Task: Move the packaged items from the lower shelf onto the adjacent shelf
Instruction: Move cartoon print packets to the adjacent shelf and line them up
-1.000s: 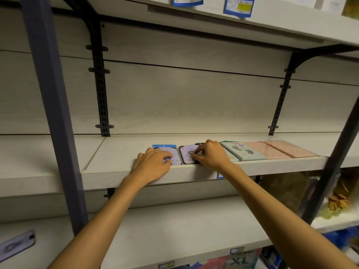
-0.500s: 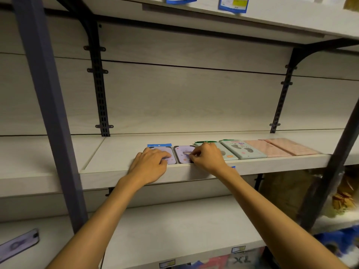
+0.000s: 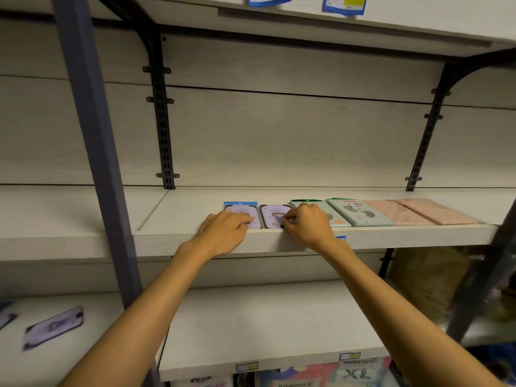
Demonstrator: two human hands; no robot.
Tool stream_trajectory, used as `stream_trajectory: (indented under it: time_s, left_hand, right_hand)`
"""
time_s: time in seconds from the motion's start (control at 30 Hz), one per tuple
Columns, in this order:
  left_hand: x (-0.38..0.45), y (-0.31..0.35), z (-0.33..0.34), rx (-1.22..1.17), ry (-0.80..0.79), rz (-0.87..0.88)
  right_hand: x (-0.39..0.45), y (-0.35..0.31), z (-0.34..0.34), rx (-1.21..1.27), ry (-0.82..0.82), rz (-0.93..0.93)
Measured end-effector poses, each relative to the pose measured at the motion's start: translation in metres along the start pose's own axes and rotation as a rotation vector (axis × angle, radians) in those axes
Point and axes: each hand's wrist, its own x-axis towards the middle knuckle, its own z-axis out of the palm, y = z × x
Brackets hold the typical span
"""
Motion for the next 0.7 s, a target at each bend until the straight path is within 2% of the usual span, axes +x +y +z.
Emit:
stream_trajectory:
  time_s: [0.1,0.2,0.27,0.43,0.7]
  left_hand:
    - [-0.008,0.0,0.0,0.014,0.054,0.014]
    - [-0.033,-0.004,-0.001,-0.053,0.284,0.023]
    - [-0.055,-0.007,-0.003,-0.053,0.36,0.041]
    - [-0.107,-0.025,-0.012,-0.067,0.336,0.029]
    - [-0.2,-0.104,-0.019,-0.11,0.273,-0.068]
  right_hand:
    - [-0.01,-0.003,-0.006,-0.025,0.062,-0.099]
    - [-0.023,-0.021,-0.013,0.068,0.096,-0.26]
    - [-0.034,-0.041,-0.015,0.149,0.129,-0.315]
    - [-0.058,-0.099,-0.004,0.312,0.018,-0.372]
    - [-0.1,-0.195,0.053,0.338,-0.141,-0.388]
